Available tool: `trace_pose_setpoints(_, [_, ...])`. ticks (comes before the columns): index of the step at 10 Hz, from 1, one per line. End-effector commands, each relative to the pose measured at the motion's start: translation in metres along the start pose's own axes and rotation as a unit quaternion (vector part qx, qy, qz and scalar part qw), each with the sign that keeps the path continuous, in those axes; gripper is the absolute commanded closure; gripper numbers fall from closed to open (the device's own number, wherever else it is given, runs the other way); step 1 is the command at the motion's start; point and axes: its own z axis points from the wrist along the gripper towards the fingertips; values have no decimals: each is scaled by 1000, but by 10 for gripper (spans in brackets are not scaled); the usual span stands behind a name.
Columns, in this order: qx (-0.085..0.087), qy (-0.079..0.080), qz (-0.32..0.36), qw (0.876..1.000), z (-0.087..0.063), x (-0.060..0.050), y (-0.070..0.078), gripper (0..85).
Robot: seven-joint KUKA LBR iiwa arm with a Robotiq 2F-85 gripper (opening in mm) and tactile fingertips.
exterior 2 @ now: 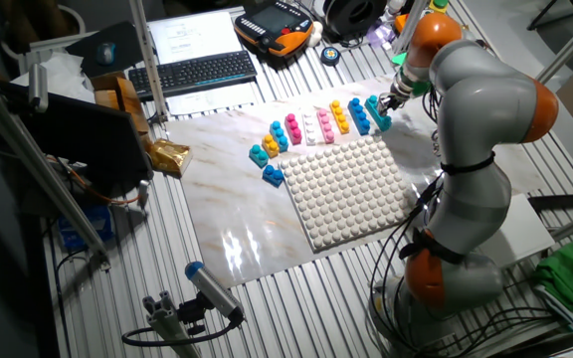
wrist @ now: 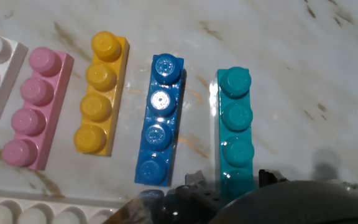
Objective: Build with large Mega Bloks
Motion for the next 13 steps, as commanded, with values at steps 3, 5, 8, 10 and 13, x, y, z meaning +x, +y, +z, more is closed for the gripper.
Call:
trace_pose_setpoints(3, [0,-3,-2,1000,10,-3,-3,343])
trace_pose_setpoints(5, [-7,-4,-6,1000,20,-5,-8,340])
trace_pose_setpoints(8, [-11,-4,-14,1000,31,-5,-9,343])
trace_pose_setpoints(10, [-12,-4,-19,1000,36,-5,-9,343])
trace_pose_setpoints(13, [-20,3,-24,1000,41,-7,-9,343])
